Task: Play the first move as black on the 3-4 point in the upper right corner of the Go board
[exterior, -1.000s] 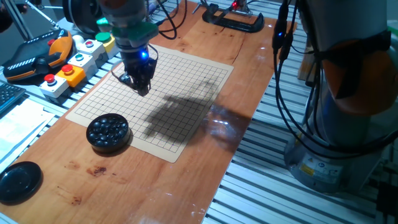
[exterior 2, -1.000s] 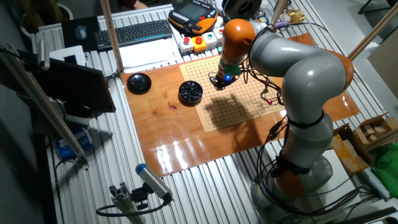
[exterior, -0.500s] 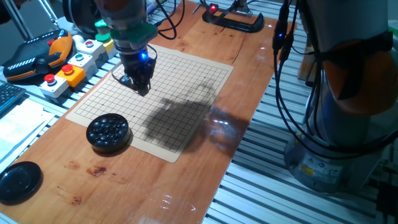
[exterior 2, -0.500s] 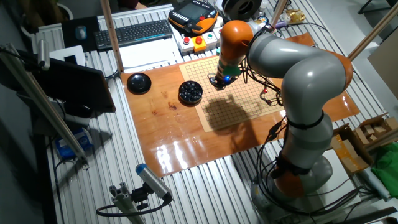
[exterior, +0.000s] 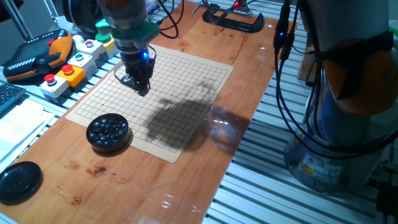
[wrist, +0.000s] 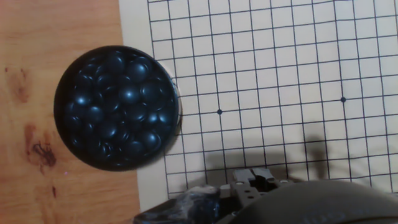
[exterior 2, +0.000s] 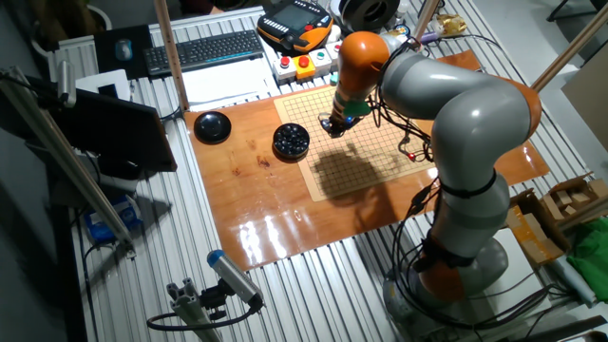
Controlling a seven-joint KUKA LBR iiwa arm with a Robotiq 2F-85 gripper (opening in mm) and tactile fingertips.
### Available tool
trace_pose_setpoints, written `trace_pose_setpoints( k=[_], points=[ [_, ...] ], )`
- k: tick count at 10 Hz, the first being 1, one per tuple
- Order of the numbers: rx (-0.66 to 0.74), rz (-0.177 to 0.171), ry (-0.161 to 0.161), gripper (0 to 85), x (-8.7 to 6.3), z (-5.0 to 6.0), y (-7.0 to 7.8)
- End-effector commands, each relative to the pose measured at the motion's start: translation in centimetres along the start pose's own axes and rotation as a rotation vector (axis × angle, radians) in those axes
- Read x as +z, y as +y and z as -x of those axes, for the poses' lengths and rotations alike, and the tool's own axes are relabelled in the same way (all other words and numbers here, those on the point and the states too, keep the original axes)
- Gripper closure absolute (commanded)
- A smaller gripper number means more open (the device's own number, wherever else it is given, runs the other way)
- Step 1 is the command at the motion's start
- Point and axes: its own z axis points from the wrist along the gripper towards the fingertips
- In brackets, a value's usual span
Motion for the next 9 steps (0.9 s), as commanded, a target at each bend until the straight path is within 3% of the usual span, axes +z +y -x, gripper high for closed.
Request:
trace_pose_setpoints(
  k=[1, 4, 5, 9],
  points=[
    [0.01, 0.006, 0.003, 84.3, 0.0, 0.0, 0.1],
    [0.149, 0.015, 0.008, 84.3, -0.1, 0.4, 2.2],
    [0.205, 0.033, 0.012, 84.3, -0.1, 0.6, 2.7],
    [0.271, 0.03, 0.016, 84.3, 0.7, 1.6, 3.4]
  ],
)
